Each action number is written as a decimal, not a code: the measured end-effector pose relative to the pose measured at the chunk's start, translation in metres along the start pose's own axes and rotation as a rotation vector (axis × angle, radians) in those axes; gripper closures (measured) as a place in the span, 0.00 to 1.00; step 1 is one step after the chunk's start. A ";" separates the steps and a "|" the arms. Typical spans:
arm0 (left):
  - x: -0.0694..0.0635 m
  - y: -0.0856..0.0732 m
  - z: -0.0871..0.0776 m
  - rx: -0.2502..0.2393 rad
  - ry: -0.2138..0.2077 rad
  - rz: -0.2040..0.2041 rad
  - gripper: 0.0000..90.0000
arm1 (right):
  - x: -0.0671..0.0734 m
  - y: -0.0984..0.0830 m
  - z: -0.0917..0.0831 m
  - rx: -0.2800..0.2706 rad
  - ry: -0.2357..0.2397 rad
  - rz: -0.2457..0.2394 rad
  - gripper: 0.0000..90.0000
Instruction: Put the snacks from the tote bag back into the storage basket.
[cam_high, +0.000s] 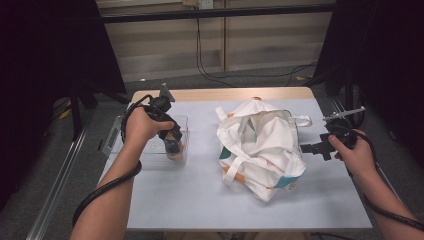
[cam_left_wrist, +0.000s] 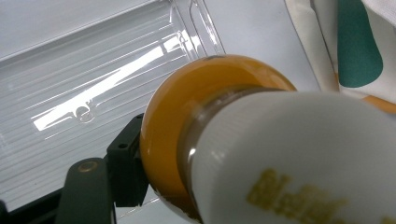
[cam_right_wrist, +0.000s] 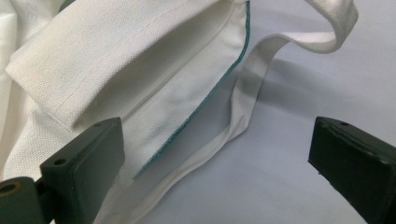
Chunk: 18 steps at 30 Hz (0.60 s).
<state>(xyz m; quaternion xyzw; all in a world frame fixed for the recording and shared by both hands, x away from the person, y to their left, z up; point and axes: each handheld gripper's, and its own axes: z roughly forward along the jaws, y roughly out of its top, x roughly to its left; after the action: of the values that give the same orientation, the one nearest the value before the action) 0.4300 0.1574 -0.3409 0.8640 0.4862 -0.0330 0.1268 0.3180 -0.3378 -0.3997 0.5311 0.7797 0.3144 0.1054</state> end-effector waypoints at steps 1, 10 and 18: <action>0.000 0.000 0.000 0.005 0.001 0.000 0.34 | 0.000 0.000 0.000 0.000 -0.001 0.001 0.03; 0.000 -0.001 0.003 0.001 -0.002 -0.009 0.34 | 0.001 0.001 0.001 0.005 -0.005 0.003 0.03; 0.001 -0.004 0.009 0.011 0.005 -0.013 0.34 | 0.002 0.000 0.002 0.007 0.000 0.000 0.03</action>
<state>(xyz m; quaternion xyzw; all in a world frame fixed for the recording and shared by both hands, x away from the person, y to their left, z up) 0.4278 0.1580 -0.3507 0.8616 0.4918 -0.0343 0.1206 0.3182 -0.3347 -0.4008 0.5314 0.7809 0.3114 0.1036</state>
